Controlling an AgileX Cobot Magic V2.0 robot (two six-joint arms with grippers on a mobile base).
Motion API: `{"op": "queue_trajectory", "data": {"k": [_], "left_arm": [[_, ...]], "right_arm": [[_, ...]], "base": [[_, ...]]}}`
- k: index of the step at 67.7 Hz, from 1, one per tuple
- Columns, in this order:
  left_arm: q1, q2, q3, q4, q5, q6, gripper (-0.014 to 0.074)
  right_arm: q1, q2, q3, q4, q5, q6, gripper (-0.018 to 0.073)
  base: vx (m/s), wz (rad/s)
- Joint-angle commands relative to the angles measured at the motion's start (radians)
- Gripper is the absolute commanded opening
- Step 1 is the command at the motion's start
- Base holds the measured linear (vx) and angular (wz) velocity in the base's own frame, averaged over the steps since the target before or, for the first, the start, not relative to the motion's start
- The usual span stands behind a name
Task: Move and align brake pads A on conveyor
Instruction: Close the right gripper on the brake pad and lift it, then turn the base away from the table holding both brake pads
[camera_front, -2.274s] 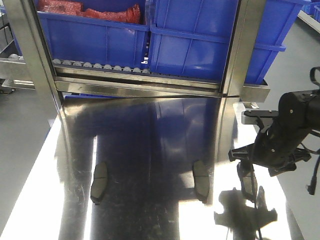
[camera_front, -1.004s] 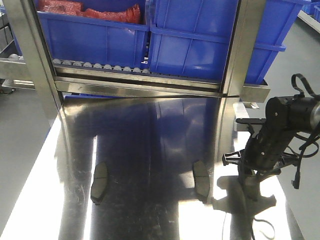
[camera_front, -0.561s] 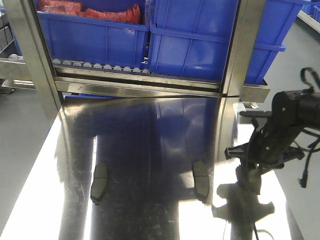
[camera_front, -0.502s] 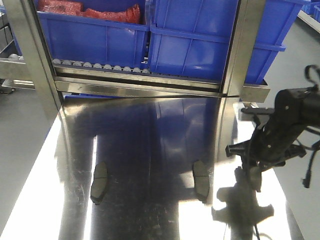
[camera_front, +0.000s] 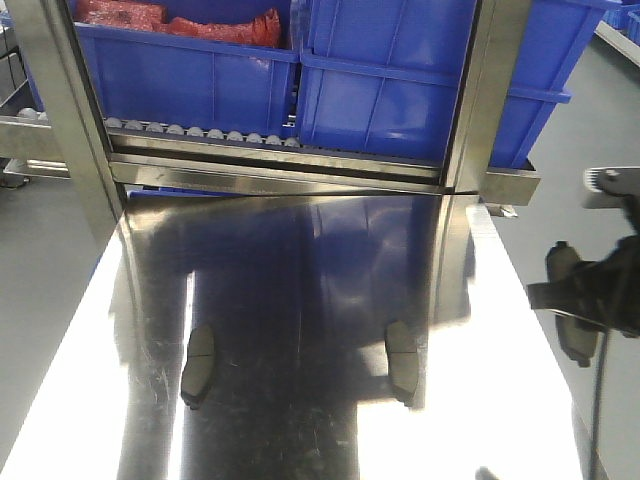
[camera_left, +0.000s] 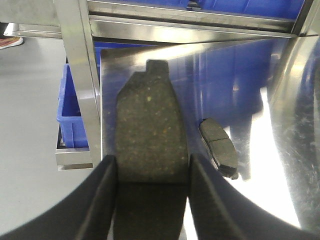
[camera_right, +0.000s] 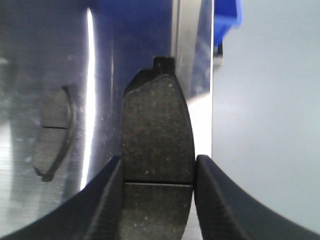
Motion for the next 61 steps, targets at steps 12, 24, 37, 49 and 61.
{"op": "queue_trajectory", "data": {"k": [12, 24, 37, 49, 61], "left_arm": [[-0.002, 0.007, -0.028, -0.007, -0.092, 0.0, -0.0006], [-0.002, 0.007, -0.028, -0.007, -0.092, 0.0, -0.0006], [-0.002, 0.007, -0.028, -0.007, -0.092, 0.0, -0.0006], [-0.002, 0.007, -0.028, -0.007, -0.092, 0.0, -0.0006], [-0.002, 0.007, -0.028, -0.007, -0.092, 0.0, -0.0006]], "right_arm": [[0.0, -0.355, 0.162, -0.011, -0.189, -0.029, -0.0008], [0.0, -0.568, 0.285, 0.01, -0.245, -0.042, -0.0008], [0.0, -0.721, 0.367, 0.03, -0.274, -0.041, -0.0008], [0.0, -0.805, 0.378, 0.03, -0.247, -0.041, -0.0008], [0.0, -0.855, 0.409, 0.03, -0.25, -0.043, -0.0008]], "base": [[0.0, 0.0], [0.0, 0.0], [0.0, 0.0], [0.0, 0.0], [0.0, 0.0]]}}
